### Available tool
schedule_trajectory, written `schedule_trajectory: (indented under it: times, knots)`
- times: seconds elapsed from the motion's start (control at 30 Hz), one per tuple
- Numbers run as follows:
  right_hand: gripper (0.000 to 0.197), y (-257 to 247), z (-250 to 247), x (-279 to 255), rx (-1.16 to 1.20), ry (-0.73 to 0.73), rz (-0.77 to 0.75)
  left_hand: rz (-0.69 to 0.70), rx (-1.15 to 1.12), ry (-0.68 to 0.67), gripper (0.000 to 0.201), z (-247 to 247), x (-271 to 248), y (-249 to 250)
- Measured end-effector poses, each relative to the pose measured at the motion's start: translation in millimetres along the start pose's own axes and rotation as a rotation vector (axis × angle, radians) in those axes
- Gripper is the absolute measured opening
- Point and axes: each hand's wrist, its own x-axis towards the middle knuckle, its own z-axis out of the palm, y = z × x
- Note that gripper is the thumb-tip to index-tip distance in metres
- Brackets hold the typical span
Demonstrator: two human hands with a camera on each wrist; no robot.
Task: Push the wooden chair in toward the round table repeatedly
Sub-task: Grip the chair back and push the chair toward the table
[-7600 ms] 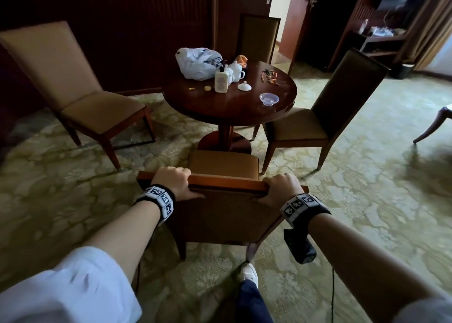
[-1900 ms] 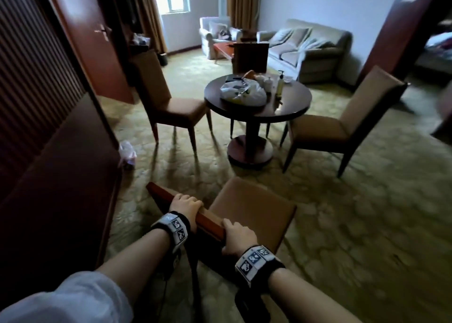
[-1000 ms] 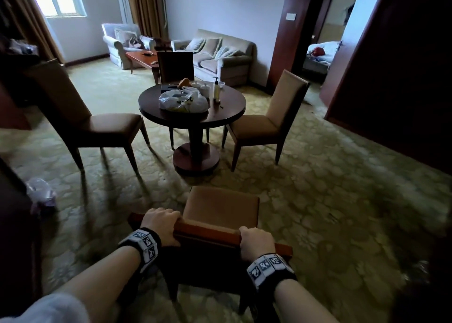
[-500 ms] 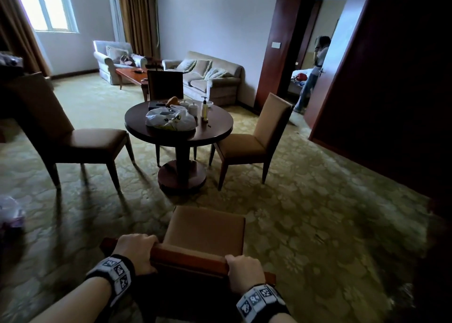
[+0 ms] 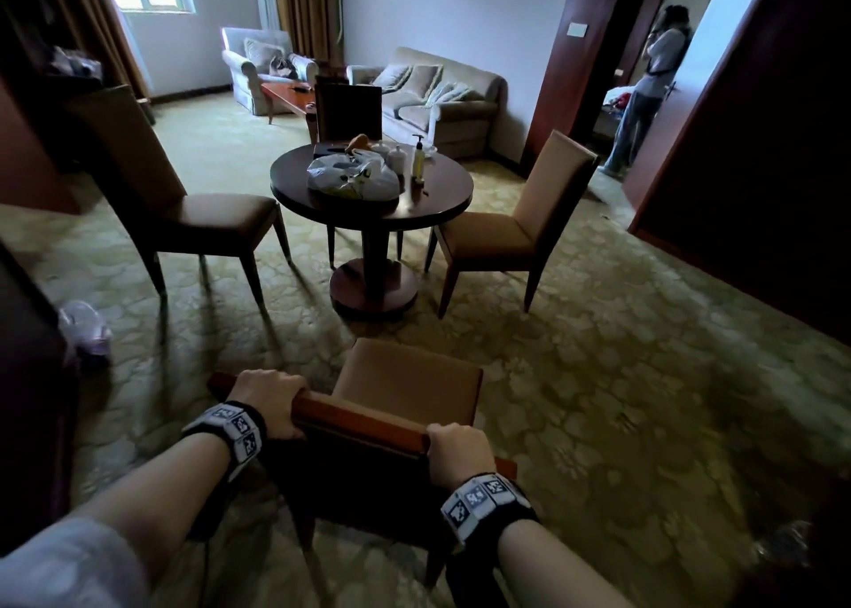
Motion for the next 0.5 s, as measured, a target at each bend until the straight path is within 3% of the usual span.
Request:
schedule_trajectory:
  times: [0.5]
  knots:
    - [0.018, -4.4, -1.3, -2.9, -0.029, 0.020, 0.018, -0.039, 0.003, 0.032, 0.071, 0.7, -4.5, 3.3]
